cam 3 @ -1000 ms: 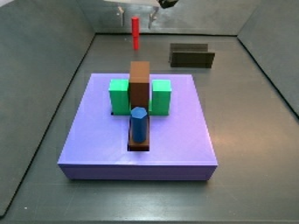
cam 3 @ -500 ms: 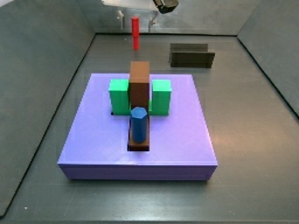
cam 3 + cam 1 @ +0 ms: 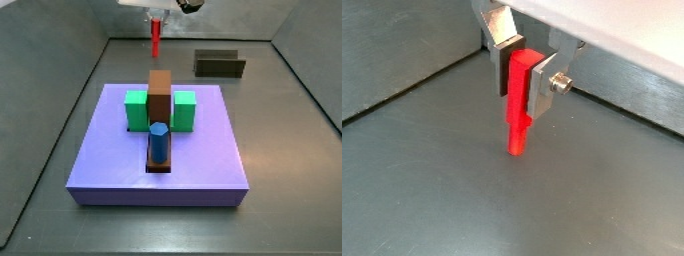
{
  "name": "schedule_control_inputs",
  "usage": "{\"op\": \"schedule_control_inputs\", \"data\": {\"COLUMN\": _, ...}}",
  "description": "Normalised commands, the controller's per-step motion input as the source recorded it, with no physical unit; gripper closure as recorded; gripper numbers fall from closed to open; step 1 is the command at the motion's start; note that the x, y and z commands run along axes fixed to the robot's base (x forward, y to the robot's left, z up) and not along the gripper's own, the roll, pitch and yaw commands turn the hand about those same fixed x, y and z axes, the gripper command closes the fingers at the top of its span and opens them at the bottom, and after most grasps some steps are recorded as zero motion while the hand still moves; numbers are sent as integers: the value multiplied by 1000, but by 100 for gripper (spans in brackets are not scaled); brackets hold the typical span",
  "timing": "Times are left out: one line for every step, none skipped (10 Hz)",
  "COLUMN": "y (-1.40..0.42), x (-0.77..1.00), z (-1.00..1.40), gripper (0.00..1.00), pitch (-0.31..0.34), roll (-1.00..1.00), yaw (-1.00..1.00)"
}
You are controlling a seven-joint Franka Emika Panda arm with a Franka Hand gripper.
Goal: Pick up the red object. Move up. Move to above the board. Insert the red object.
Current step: Pick up the red object.
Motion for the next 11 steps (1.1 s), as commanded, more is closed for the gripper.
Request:
{"op": "schedule_control_inputs", "data": {"y": 0, "x": 0, "z": 0, "gripper": 100, "pitch": 0, "roll": 0, "yaw": 0}}
{"op": "schedule_control_inputs", "data": {"y": 0, "x": 0, "z": 0, "gripper": 100, "pitch": 0, "roll": 0, "yaw": 0}}
{"op": "schedule_control_inputs", "data": {"y": 0, "x": 0, "z": 0, "gripper": 100, "pitch": 0, "roll": 0, "yaw": 0}}
{"op": "schedule_control_inputs", "data": {"y": 0, "x": 0, "z": 0, "gripper": 100, "pitch": 0, "roll": 0, "yaw": 0}}
{"op": "schedule_control_inputs", "data": {"y": 0, "x": 0, "z": 0, "gripper": 100, "pitch": 0, "roll": 0, "yaw": 0}}
{"op": "schedule_control_inputs", "data": {"y": 0, "x": 0, "z": 0, "gripper": 100, "pitch": 0, "roll": 0, "yaw": 0}}
{"op": "schedule_control_inputs", "data": {"y": 0, "x": 0, "z": 0, "gripper": 100, "pitch": 0, "roll": 0, "yaw": 0}}
{"op": "schedule_control_inputs", "data": {"y": 0, "x": 0, "z": 0, "gripper": 100, "pitch": 0, "roll": 0, "yaw": 0}}
{"op": "schedule_control_inputs", "data": {"y": 0, "x": 0, "z": 0, "gripper": 100, "pitch": 0, "roll": 0, "yaw": 0}}
{"op": "schedule_control_inputs", "data": {"y": 0, "x": 0, "z": 0, "gripper": 100, "pitch": 0, "roll": 0, "yaw": 0}}
{"op": "schedule_control_inputs", "data": {"y": 0, "x": 0, "z": 0, "gripper": 100, "pitch": 0, "roll": 0, "yaw": 0}}
